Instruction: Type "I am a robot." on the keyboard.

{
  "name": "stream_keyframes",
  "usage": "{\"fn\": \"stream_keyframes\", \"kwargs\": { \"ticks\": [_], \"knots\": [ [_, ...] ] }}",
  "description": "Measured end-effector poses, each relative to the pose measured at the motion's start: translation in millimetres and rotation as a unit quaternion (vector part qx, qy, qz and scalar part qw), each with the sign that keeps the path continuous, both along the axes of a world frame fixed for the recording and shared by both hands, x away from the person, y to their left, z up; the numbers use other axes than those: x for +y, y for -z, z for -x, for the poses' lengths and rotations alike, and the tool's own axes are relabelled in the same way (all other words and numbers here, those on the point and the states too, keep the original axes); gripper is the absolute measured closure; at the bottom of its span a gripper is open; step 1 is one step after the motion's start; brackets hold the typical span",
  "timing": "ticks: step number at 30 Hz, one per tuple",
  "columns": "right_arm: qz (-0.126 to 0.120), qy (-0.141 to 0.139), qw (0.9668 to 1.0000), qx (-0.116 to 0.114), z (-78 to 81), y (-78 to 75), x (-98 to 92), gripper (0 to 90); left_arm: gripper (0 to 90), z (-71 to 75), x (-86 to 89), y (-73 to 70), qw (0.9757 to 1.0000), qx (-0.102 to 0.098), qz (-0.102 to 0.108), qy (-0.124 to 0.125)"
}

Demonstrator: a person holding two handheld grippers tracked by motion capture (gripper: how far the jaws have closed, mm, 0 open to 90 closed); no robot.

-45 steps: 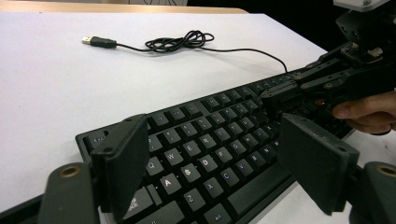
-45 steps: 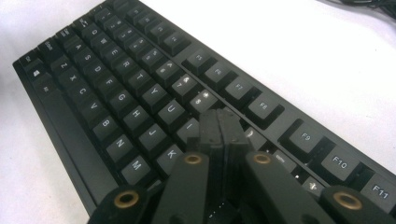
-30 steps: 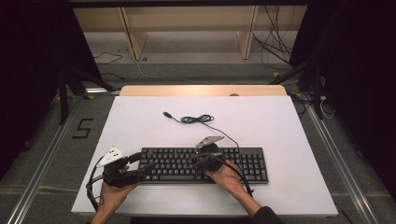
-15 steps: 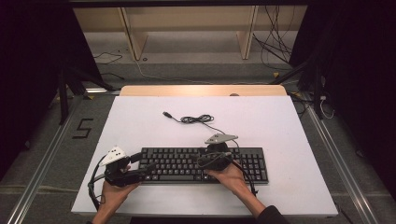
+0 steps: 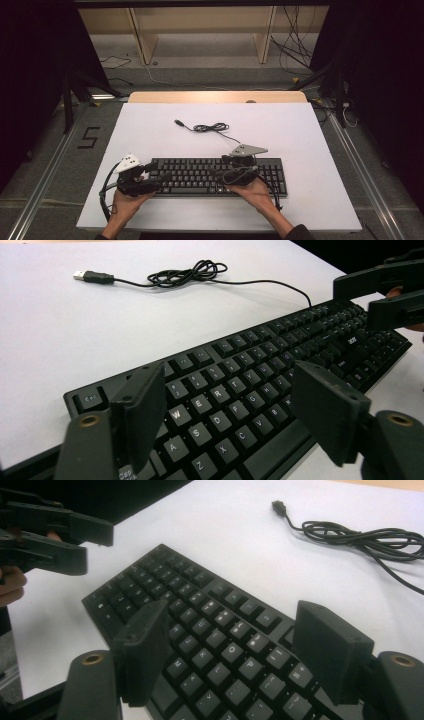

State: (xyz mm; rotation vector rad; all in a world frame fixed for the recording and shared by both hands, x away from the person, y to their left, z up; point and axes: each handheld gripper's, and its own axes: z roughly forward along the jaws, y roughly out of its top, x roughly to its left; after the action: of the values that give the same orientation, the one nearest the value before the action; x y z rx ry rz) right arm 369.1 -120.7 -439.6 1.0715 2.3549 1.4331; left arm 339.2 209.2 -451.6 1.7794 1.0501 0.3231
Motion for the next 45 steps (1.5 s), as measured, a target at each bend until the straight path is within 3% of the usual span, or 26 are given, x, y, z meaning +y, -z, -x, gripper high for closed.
{"fn": "stream_keyframes", "kwargs": {
  "ticks": [10, 19, 24, 45],
  "knots": [
    [-0.013, 0.004, 0.9999, -0.008, 10.6, -2.0, -10.1, 28.5, 54.3, -12.4, -10.7, 0.4, 0.9995, 0.015, -0.026, 0.007],
    [-0.015, -0.002, 0.9998, -0.011, 19.7, -1.7, -13.5, 28.2, 78.5, -25.6, -24.8, 5.7, 0.9968, 0.037, -0.063, 0.03],
    [-0.016, -0.002, 0.9998, -0.009, 22.7, -0.1, -14.6, 27.2, 87.4, -32.1, -31.3, 9.9, 0.9954, 0.047, -0.076, 0.035],
    [-0.018, -0.004, 0.9998, -0.011, 31.6, 0.5, -19.3, 26.6, 89.0, -42.2, -46.1, 19.2, 0.9921, 0.071, -0.09, 0.051]
  ]
}}
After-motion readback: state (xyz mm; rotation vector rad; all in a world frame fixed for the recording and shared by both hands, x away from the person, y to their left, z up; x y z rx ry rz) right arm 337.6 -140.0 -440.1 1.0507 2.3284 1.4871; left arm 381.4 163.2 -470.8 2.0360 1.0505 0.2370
